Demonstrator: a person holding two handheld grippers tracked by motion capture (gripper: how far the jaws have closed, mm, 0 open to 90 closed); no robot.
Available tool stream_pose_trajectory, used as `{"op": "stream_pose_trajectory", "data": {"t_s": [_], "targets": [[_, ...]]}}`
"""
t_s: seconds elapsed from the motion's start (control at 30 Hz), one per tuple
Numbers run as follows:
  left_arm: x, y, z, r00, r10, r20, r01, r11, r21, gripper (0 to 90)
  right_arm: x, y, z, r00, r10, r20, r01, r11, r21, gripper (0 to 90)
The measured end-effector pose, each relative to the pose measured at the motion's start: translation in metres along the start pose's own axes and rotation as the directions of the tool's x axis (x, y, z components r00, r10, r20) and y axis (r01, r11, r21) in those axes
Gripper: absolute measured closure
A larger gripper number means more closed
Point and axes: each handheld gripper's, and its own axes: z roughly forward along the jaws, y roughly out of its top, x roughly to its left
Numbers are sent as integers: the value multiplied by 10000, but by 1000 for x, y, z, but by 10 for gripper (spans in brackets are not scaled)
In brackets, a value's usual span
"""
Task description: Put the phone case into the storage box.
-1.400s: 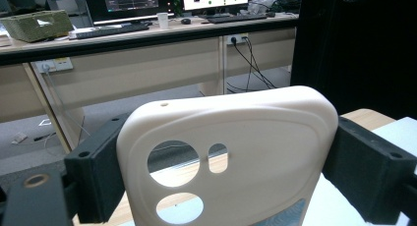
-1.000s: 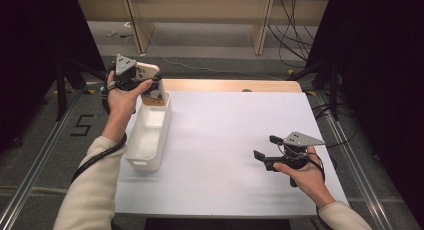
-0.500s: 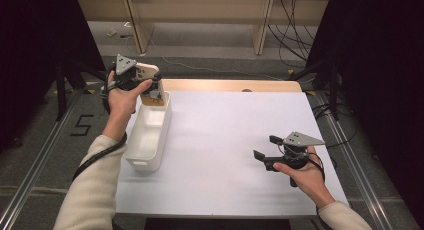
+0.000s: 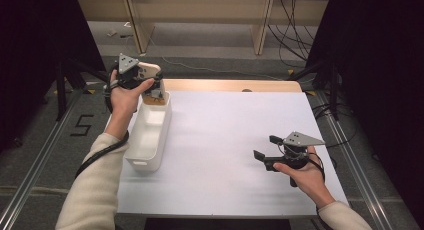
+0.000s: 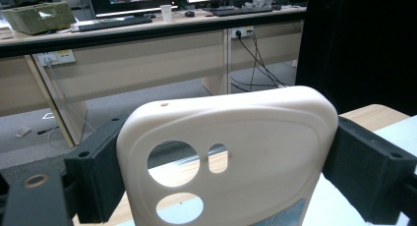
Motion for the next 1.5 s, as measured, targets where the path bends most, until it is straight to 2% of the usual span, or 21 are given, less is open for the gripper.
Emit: {"op": "stream_pose_trajectory", "data": {"t_s": [1.5], "targets": [[10,-6,15,9999,3,-120,-1,9998,181,114,0,0,0,10000,19,1,-19,10000,-13,154]]}}
